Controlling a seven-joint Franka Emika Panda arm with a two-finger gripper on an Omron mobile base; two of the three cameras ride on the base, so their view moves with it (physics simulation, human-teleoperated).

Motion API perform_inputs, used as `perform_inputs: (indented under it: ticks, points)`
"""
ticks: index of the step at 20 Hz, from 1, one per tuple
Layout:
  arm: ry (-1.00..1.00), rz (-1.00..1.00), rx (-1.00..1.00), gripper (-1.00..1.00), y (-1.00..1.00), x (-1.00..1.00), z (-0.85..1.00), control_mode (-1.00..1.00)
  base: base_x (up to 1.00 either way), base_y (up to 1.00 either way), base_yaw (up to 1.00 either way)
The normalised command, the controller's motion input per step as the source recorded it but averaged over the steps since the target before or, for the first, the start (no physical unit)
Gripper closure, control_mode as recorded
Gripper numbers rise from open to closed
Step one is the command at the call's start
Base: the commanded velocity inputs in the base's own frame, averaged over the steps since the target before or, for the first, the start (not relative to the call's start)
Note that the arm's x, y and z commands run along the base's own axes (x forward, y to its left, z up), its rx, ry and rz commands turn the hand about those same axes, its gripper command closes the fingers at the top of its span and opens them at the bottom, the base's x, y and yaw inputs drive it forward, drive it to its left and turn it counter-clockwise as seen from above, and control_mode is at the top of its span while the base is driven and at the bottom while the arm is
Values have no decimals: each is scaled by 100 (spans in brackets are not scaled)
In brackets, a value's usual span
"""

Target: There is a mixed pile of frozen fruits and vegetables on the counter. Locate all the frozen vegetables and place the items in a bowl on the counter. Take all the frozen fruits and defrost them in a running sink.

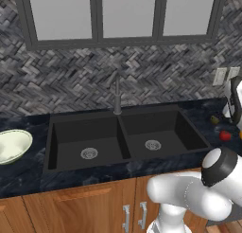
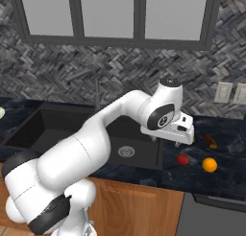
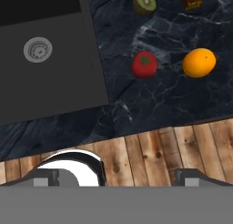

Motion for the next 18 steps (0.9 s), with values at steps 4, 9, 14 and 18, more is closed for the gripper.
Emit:
perform_inputs:
  ticks: [4,9,14,18]
  points:
    - [0,0,0,-100,-35,0,0,-100,0,0,0]
    - [0,0,0,-100,-11,2,-8,-100,0,0,0]
    - [0,0,0,-100,0,9,-11,-100,0,0,0]
    - [0,0,0,-100,-1,7,-6,-100,0,0,0]
